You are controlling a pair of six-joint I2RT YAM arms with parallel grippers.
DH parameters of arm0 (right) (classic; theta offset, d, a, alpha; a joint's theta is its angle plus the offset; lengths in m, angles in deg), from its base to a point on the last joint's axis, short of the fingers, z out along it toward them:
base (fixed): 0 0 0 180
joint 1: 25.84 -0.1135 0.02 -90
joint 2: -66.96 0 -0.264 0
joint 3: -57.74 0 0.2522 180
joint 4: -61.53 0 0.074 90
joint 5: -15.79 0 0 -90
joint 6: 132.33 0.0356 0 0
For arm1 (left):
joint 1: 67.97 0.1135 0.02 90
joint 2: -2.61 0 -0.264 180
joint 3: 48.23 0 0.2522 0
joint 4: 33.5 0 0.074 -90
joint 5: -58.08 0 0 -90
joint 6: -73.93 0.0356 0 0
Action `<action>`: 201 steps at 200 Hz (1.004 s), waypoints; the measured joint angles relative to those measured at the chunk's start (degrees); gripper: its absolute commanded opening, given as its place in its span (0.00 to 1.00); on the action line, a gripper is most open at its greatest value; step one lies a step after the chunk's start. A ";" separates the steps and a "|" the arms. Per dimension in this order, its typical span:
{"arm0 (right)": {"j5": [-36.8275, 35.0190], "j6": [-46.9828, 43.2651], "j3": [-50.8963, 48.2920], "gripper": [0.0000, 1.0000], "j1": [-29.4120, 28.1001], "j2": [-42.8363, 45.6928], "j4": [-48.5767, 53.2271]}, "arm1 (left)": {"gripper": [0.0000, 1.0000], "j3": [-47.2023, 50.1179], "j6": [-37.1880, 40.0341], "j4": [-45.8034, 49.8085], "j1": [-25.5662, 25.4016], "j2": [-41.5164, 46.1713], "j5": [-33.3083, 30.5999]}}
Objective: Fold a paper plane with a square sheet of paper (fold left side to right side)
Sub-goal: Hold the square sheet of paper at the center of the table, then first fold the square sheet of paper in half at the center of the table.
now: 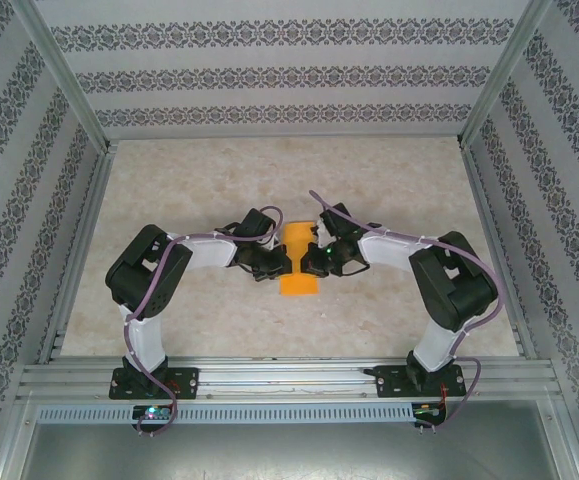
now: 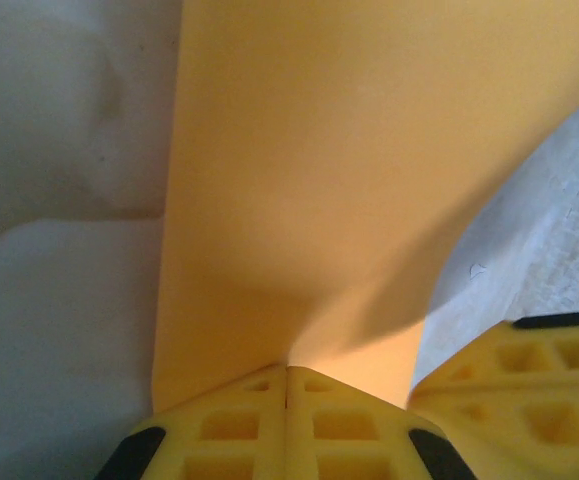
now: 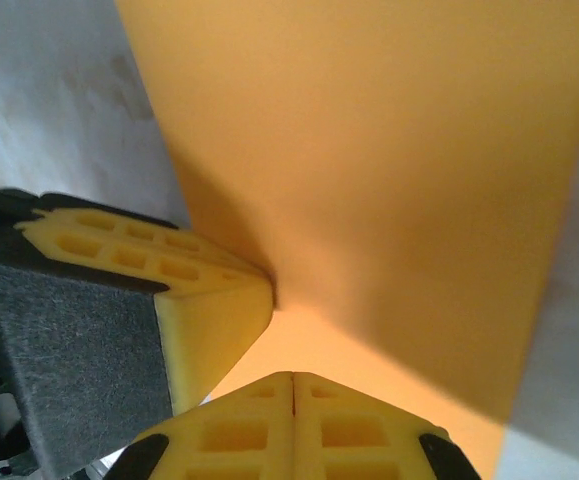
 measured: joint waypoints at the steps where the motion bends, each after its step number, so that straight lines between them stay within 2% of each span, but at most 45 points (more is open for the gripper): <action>1: 0.00 0.00 0.00 0.00 0.00 0.00 0.00 | 0.02 0.00 0.00 0.00 0.00 0.00 0.00; 53: -0.44 0.79 0.07 0.00 -1.25 -3.32 -0.63 | 0.03 0.11 -0.55 -0.26 0.00 0.00 0.02; 95: -0.90 0.63 0.09 0.00 -1.25 -3.32 -0.37 | 0.06 -0.02 -1.22 -0.28 0.00 0.00 0.07; 201: -2.86 -1.36 1.62 0.00 -1.25 -3.52 3.13 | 0.05 -4.11 -0.31 -0.13 1.70 -1.60 -0.85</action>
